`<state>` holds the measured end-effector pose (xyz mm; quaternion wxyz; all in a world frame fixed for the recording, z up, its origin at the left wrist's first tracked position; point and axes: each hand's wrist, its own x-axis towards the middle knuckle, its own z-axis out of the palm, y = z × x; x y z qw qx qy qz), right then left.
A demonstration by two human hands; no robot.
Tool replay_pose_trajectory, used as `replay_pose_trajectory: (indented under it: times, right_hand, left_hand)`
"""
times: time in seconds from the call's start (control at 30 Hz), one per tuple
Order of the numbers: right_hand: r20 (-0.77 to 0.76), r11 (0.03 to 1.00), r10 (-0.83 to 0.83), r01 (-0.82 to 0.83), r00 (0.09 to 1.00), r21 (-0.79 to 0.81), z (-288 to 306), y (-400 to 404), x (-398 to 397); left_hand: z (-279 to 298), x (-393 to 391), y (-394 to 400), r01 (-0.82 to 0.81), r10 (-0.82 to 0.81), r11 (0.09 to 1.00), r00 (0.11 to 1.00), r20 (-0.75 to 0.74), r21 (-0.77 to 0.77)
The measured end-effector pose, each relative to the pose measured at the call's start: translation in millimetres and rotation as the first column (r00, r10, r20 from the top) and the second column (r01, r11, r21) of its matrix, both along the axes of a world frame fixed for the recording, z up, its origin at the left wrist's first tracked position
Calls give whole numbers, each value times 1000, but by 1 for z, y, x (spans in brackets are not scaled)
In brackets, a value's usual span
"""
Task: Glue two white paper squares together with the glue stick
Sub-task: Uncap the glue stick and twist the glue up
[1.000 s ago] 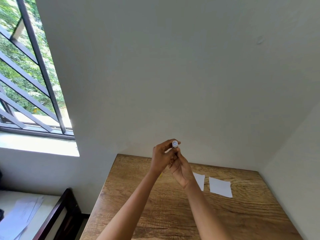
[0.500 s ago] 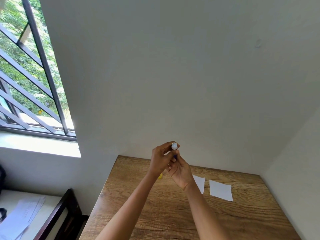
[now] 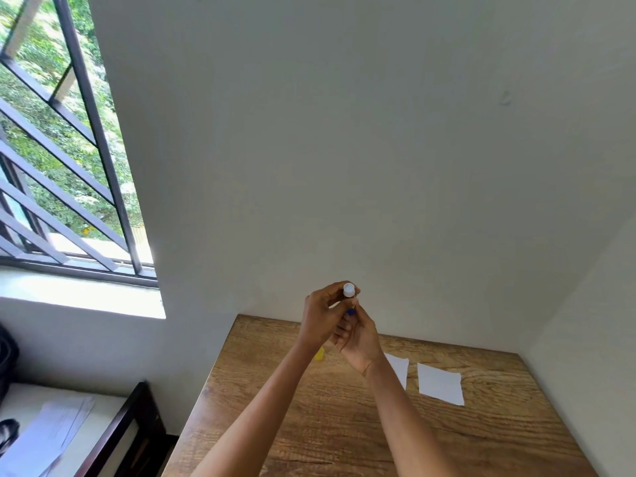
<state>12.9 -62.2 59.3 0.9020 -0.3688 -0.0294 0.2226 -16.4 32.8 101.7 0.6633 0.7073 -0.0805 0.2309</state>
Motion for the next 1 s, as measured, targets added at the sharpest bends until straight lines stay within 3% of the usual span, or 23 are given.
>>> replay_pose_trajectory:
  times: [0.2,0.37,0.57,0.8,1.0]
  right_hand:
    - [44,994,26,-30,999,102,-10,3,-3]
    - [16,998,-36,36,999,-44,0,9,-3]
    - [65,999,-10,6,998,52,-7,15,-10]
    - [55,999,-28,27,998,26,-10,19,-10]
    - [45,993,-39,44,998,-106,-15,24,-6]
  left_hand:
    - [-2,-1,6,-16,16,1000,1000,-3,-15]
    - [-4,0,2,-20,20,999,1000,-10,26]
    - [-3,6,10,-24,18,994,998,-62,-104]
    - [-7,10,20,-27,12,990,994,-111,-138]
    - [-11,4,19,11,-14,999,995,-98,-33]
